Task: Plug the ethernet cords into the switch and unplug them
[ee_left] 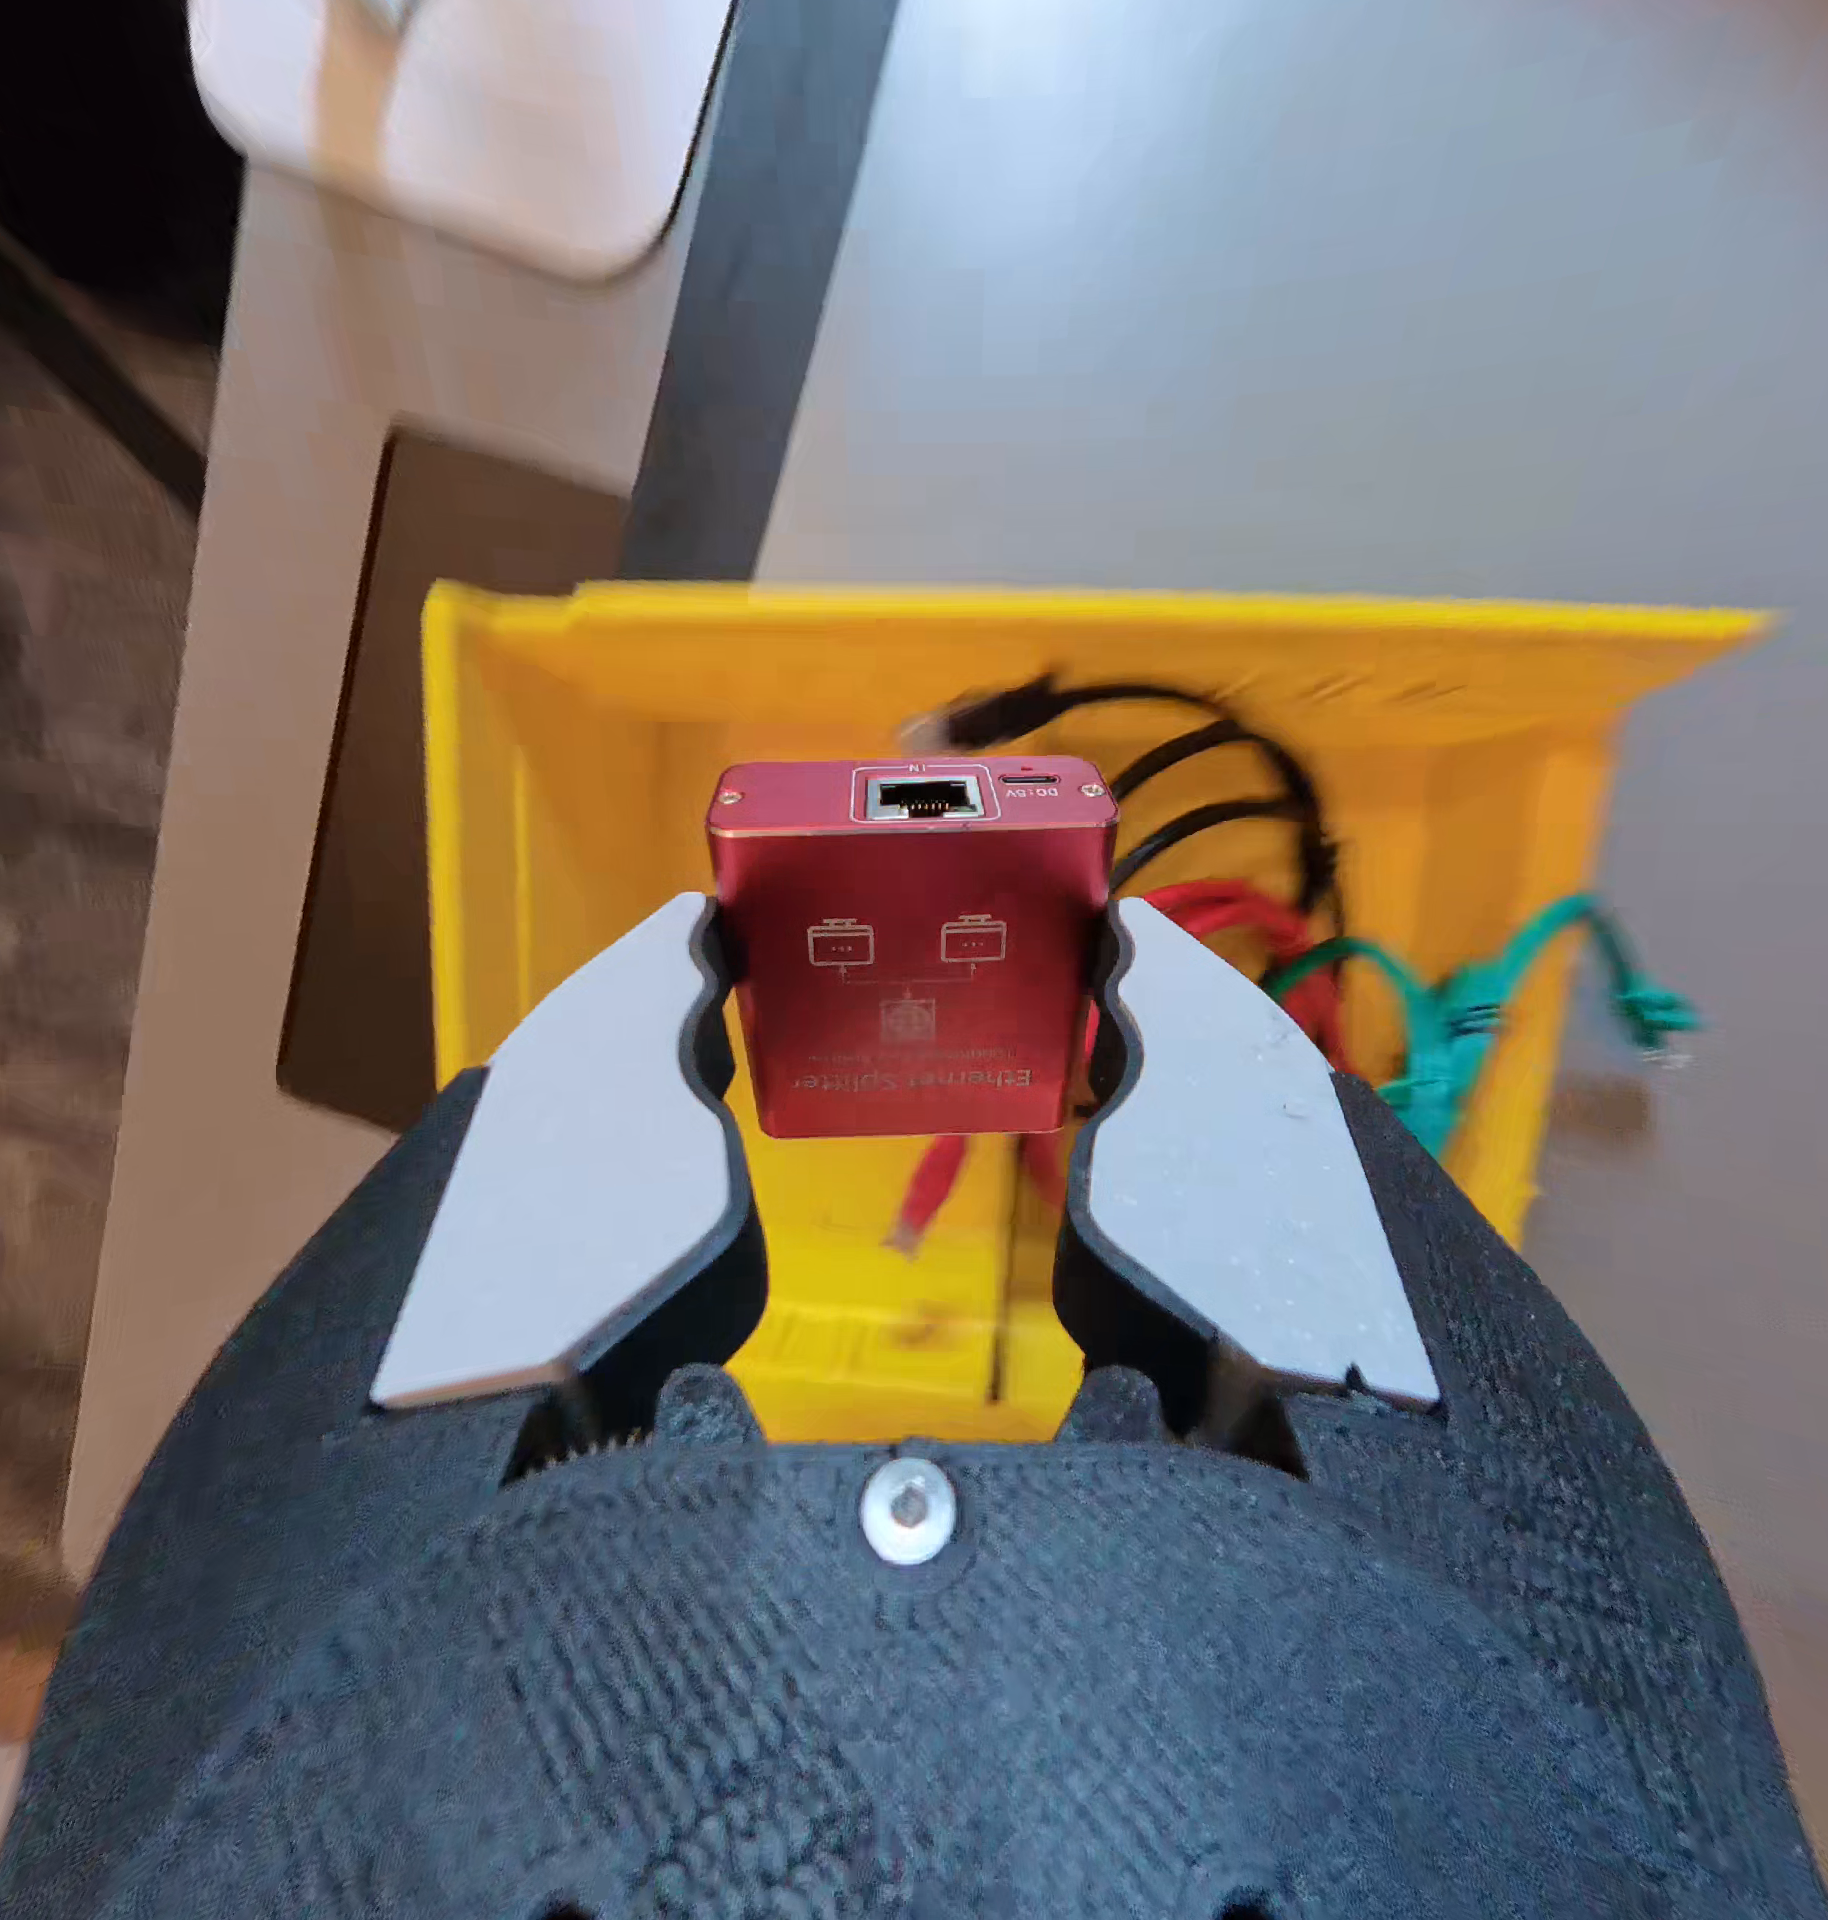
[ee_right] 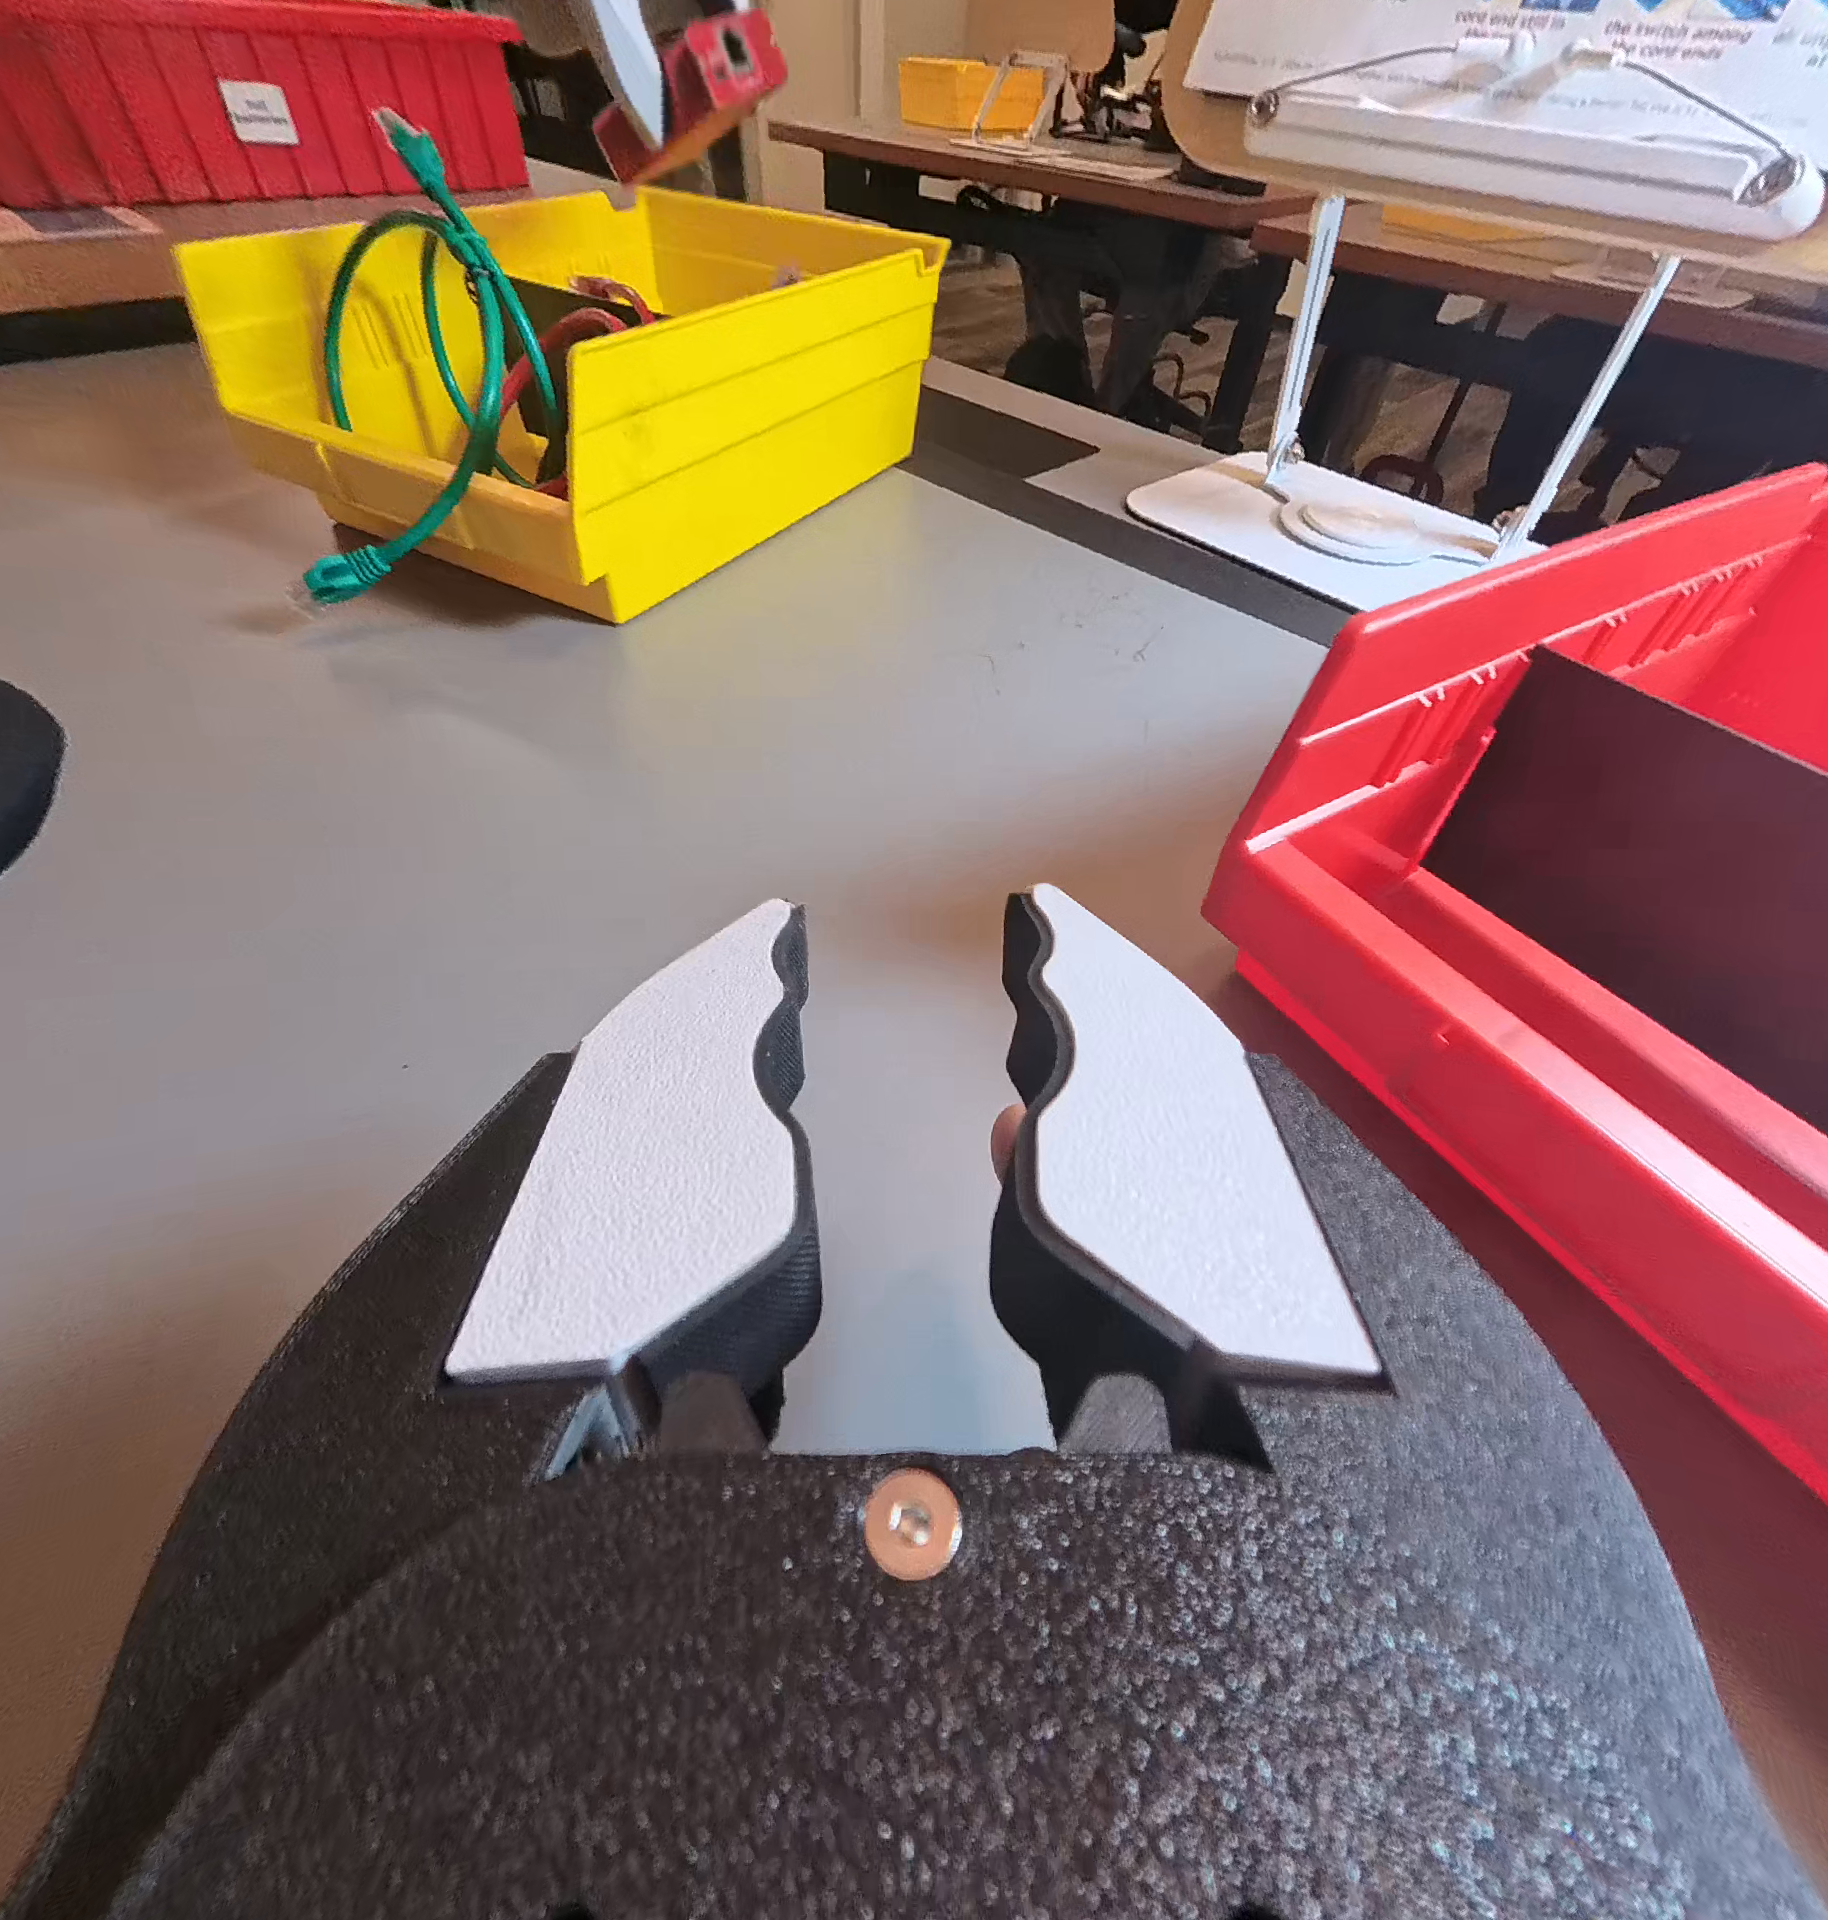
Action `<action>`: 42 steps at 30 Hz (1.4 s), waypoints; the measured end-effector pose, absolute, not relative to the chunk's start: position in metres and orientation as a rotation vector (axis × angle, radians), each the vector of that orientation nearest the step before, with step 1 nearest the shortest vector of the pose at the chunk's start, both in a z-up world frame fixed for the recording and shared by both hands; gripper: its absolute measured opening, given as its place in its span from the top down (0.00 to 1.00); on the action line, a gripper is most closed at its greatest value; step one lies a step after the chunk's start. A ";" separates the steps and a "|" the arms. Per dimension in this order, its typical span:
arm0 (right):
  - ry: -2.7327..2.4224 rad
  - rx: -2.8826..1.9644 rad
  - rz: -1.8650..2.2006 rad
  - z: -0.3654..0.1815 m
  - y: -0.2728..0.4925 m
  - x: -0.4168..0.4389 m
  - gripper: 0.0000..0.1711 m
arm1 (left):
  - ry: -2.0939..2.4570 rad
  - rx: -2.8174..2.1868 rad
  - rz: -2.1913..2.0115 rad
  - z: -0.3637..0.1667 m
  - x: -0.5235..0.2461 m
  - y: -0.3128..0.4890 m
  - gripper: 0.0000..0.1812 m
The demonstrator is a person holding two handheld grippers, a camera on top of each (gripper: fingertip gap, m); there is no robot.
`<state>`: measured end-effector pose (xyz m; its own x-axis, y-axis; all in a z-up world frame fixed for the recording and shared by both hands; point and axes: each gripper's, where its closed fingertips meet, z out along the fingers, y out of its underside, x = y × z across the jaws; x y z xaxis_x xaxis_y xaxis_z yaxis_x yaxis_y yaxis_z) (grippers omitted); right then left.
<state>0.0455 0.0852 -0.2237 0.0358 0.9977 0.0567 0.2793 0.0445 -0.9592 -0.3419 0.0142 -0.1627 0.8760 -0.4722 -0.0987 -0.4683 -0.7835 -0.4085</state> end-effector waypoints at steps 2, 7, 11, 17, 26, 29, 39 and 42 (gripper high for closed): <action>-1.408 -1.366 1.006 -0.220 0.080 0.046 0.79 | 0.777 -2.481 -0.097 -0.142 -0.290 0.011 0.62; -1.461 -1.227 1.027 -0.208 0.055 0.046 0.79 | 1.006 -2.259 -0.394 -0.143 -0.142 -0.016 0.62; -1.582 -1.035 0.967 -0.203 0.023 0.043 0.77 | 1.103 -2.215 -0.589 -0.187 -0.049 -0.033 0.62; -1.803 -0.659 0.670 -0.226 -0.021 0.041 0.64 | 1.110 -2.321 -0.847 -0.255 0.029 -0.047 0.62; -1.855 -0.325 0.282 -0.251 -0.036 0.029 0.76 | 0.816 -2.564 -1.012 -0.266 0.057 -0.042 0.63; -1.878 -0.293 0.308 -0.253 -0.041 0.034 0.82 | 0.803 -2.542 -1.014 -0.265 0.060 -0.045 0.62; -1.659 -0.723 1.068 -0.198 -0.025 0.048 0.84 | 0.876 -1.886 -0.720 -0.192 0.048 -0.052 0.61; -1.591 -0.794 1.322 -0.185 -0.027 0.051 0.84 | 0.896 -1.835 -0.479 -0.198 0.048 -0.046 0.66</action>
<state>0.0514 -0.0271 -0.1850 -0.3953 0.8889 0.2314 -0.0646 0.2243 -0.9724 0.0484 -0.0455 -0.1982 0.6472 -0.7592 -0.0690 -0.3643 -0.2286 -0.9028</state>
